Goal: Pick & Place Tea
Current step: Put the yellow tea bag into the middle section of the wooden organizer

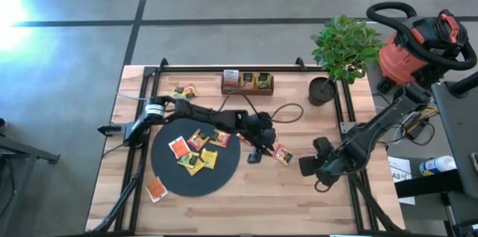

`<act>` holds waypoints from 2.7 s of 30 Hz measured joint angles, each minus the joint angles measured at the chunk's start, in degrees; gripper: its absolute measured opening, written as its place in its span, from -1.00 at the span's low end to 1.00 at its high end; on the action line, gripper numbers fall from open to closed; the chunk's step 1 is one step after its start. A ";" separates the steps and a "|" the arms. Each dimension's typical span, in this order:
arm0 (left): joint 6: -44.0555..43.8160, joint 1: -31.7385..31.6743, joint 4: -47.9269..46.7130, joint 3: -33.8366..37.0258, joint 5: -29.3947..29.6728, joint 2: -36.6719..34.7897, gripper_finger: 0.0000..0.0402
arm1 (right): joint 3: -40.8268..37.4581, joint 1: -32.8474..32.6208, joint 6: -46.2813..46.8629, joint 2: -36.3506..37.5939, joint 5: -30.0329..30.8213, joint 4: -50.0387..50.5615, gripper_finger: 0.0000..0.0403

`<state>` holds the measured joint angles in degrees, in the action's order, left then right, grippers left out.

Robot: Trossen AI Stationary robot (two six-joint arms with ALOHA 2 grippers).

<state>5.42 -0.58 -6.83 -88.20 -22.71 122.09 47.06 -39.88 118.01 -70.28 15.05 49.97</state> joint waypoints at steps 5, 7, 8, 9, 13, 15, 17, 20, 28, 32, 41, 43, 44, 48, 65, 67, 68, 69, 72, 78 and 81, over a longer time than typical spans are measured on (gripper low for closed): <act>-0.04 1.20 3.63 -0.77 3.23 2.66 -0.44 | -5.09 0.31 2.05 -1.58 4.17 -8.44 -0.62; -0.09 1.15 4.30 -1.34 3.49 4.13 -0.44 | -6.21 0.87 2.93 -2.35 4.80 -8.77 -0.62; -0.30 1.08 4.28 -1.81 3.68 5.04 -0.44 | -6.94 1.04 3.55 -2.66 4.86 -8.82 -0.62; -0.63 0.97 4.28 -2.33 3.79 5.95 -0.44 | -7.68 1.20 4.32 -2.92 4.90 -8.64 -0.62; -2.14 0.22 4.50 -4.45 3.69 9.25 -0.44 | -9.95 1.78 7.60 -3.54 6.37 -9.68 -0.62; -3.27 -0.07 4.78 -5.33 3.74 10.27 -0.44 | -11.28 2.32 7.79 -3.74 6.76 -12.74 -0.62; -4.44 -0.25 5.01 -5.79 3.43 10.92 -0.44 | -12.67 2.88 6.91 -3.76 7.52 -16.92 -0.62; -4.84 -0.47 4.95 -5.61 2.25 11.10 -0.44 | -14.83 3.72 5.65 -4.04 9.12 -21.56 -0.62; -9.71 -0.48 2.75 -5.53 0.56 11.11 -0.44 | -18.02 4.44 6.04 -4.22 10.62 -22.67 -0.61; -10.59 -0.35 3.51 -5.40 0.53 11.16 -0.44 | -20.87 4.82 5.84 -4.22 10.62 -28.66 -0.53; -13.22 -0.11 6.79 -5.25 0.30 11.40 -0.44 | -23.81 5.94 5.31 -4.13 10.73 -34.91 -0.27; -13.58 -0.11 6.84 -5.23 0.21 11.40 -0.44 | -23.97 6.04 5.00 -4.09 10.71 -35.01 -0.23; -13.98 -0.11 6.90 -5.23 0.11 11.40 -0.44 | -24.06 6.04 4.96 -4.09 10.71 -35.09 -0.21; -14.58 0.05 8.41 -5.16 -0.23 11.51 -0.44 | -24.64 6.27 4.78 -4.05 10.75 -35.71 -0.19; -19.40 0.56 13.29 -6.95 -1.70 14.08 -0.44 | -26.27 8.11 -2.06 -4.22 9.36 -41.60 -0.57; -19.33 0.59 12.86 -7.27 -1.47 13.76 -0.44 | -25.96 8.13 -3.08 -4.22 8.65 -40.97 -0.66; -19.29 0.56 12.56 -7.28 -1.31 13.33 -0.44 | -25.92 8.13 -3.35 -4.22 8.28 -40.76 -0.71; -19.24 0.55 12.65 -7.28 -0.98 13.07 -0.44 | -25.89 8.13 -3.67 -4.22 7.90 -40.68 -0.76; -19.15 0.46 11.46 -7.26 -0.80 10.80 -0.44 | -25.80 8.11 -5.51 -4.14 7.31 -40.62 -0.89; -19.03 0.64 2.29 -7.17 0.67 3.19 -0.44 | -22.34 8.11 -16.94 -3.34 7.15 -37.32 -0.96; -18.49 0.93 -4.90 -7.04 4.03 -2.16 -0.44 | -16.81 8.26 -28.56 -3.35 6.90 -31.69 -0.96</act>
<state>-13.07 0.35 -11.73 -95.24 -18.68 119.94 30.25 -31.62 89.46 -73.63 21.95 18.28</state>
